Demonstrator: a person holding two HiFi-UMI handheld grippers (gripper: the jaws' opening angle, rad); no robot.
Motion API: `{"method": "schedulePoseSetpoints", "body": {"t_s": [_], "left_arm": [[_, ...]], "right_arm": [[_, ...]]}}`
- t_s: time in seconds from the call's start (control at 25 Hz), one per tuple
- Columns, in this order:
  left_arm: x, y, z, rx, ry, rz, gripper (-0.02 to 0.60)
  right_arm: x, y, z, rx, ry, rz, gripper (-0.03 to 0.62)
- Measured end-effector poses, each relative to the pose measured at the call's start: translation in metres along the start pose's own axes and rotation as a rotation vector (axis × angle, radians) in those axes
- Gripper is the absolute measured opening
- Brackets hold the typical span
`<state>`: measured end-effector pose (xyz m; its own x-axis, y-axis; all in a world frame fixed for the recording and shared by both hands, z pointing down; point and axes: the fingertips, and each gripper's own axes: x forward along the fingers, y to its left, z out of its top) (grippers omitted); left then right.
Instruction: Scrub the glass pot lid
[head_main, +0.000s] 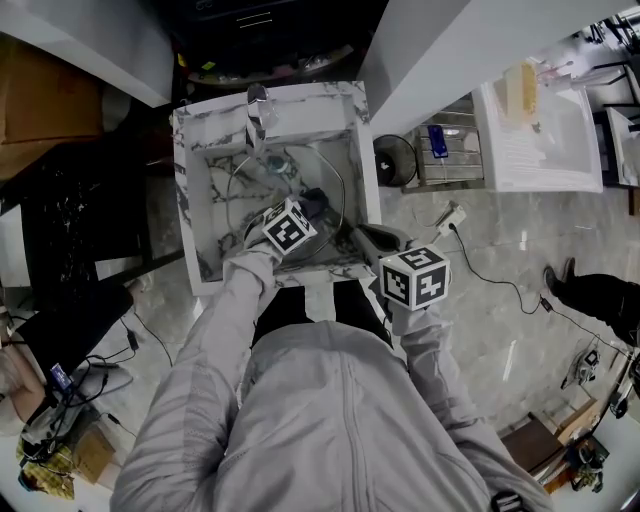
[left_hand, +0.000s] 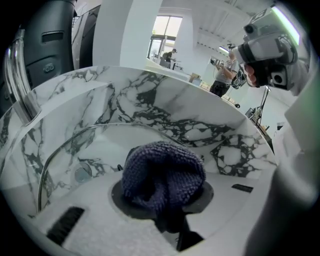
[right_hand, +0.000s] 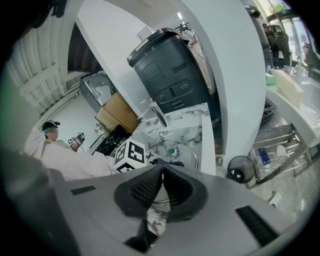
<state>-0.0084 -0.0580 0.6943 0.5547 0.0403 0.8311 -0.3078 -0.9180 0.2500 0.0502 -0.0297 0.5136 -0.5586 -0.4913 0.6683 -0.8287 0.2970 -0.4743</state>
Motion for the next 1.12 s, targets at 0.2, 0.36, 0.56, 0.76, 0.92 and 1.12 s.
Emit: {"method": "schedulePoseSetpoints", "body": {"t_s": [0.2,0.36,0.56,0.76,0.92,1.12], "left_arm": [[-0.004,-0.012,-0.011,0.038,0.037,-0.057,0.089],[-0.007,-0.022,-0.022,0.055,0.068,-0.117,0.089],[-0.013,-0.032,-0.029,0.077,0.089,-0.177,0.089],[-0.023,-0.040,-0.036,0.077,0.117,-0.233,0.089],[-0.028,-0.050,-0.046,0.073,0.149,-0.294,0.089],[-0.035,-0.065,-0.060,0.086,0.228,-0.398,0.089]], "right_arm": [[0.001,0.004,0.000,-0.005,-0.002,0.006,0.034],[0.004,0.008,0.001,-0.010,-0.002,0.010,0.034],[0.005,0.010,0.001,-0.017,-0.001,0.011,0.034],[0.006,0.013,0.002,-0.024,0.000,0.014,0.034],[0.005,0.014,0.003,-0.029,0.001,0.013,0.034],[0.004,0.011,0.004,-0.029,0.002,0.009,0.034]]}}
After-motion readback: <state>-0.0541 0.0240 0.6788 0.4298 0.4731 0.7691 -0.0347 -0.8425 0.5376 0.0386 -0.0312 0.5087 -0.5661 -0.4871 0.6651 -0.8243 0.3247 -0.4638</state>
